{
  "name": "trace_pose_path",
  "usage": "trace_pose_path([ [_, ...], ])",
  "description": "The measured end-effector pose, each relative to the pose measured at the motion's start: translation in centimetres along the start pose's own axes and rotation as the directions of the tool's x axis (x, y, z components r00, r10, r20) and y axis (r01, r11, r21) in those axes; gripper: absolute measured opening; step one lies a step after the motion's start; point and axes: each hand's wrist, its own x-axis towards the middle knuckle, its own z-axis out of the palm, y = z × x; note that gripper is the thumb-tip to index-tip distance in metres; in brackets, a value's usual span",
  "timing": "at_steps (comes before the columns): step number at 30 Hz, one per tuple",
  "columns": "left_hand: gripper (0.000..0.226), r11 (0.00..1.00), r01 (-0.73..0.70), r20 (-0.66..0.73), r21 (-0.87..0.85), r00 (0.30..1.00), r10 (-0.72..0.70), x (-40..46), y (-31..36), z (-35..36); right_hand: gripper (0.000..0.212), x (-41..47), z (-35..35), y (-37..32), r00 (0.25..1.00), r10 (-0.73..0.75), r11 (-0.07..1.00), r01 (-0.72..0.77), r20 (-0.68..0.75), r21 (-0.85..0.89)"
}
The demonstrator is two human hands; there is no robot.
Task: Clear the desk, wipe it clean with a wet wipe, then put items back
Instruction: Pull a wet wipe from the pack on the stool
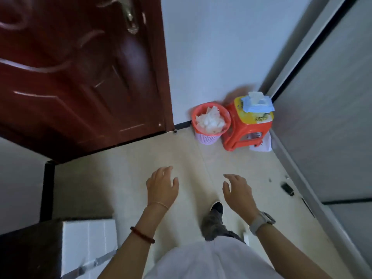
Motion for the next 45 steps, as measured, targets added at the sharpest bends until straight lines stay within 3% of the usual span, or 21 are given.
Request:
trace_pose_path([
  [8, 0.040, 0.975, -0.224, 0.092, 0.006, 0.971, 0.223, 11.9, 17.6, 4.5, 0.034, 9.9, -8.4, 8.9, 0.971, 0.186, 0.981, -0.177, -0.150, 0.074],
  [14, 0.039, 0.961, -0.274, 0.181, 0.024, 0.947, 0.265, 19.2, 23.6, 7.1, 0.033, 17.5, -11.7, 11.9, 0.963, 0.252, 0.967, -0.245, -0.100, 0.074],
  [18, 0.025, 0.947, -0.319, 0.213, 0.029, 0.928, 0.306, 26.3, 27.1, 8.8, 0.035, 24.2, -13.2, 13.9, 0.939, 0.319, 0.945, -0.306, -0.128, 0.115],
  [21, 0.032, 0.946, -0.324, 0.270, -0.011, 0.910, 0.315, 32.9, 30.4, 9.6, 0.040, 30.3, -14.6, 15.0, 0.921, 0.386, 0.917, -0.377, -0.047, 0.131],
  [29, 0.034, 0.964, -0.260, 0.355, -0.051, 0.898, 0.261, 47.0, 37.3, 11.8, 0.057, 44.2, -17.9, 18.2, 0.923, 0.384, 0.909, -0.383, 0.029, 0.164],
  [33, 0.034, 0.979, -0.176, 0.416, -0.100, 0.887, 0.202, 52.3, 39.2, 15.9, 0.038, 50.5, -17.6, 21.6, 0.923, 0.375, 0.906, -0.384, 0.085, 0.178],
  [41, 0.032, 0.991, 0.078, 0.460, -0.112, 0.888, -0.018, 60.3, 41.2, 31.6, 0.038, 62.5, -11.5, 32.4, 0.921, 0.302, 0.936, -0.335, 0.247, 0.105],
  [45, 0.038, 0.980, 0.176, 0.396, -0.089, 0.909, -0.127, 62.6, 40.9, 38.8, 0.036, 67.0, -6.8, 36.8, 0.946, 0.194, 0.979, -0.203, 0.258, 0.007],
])
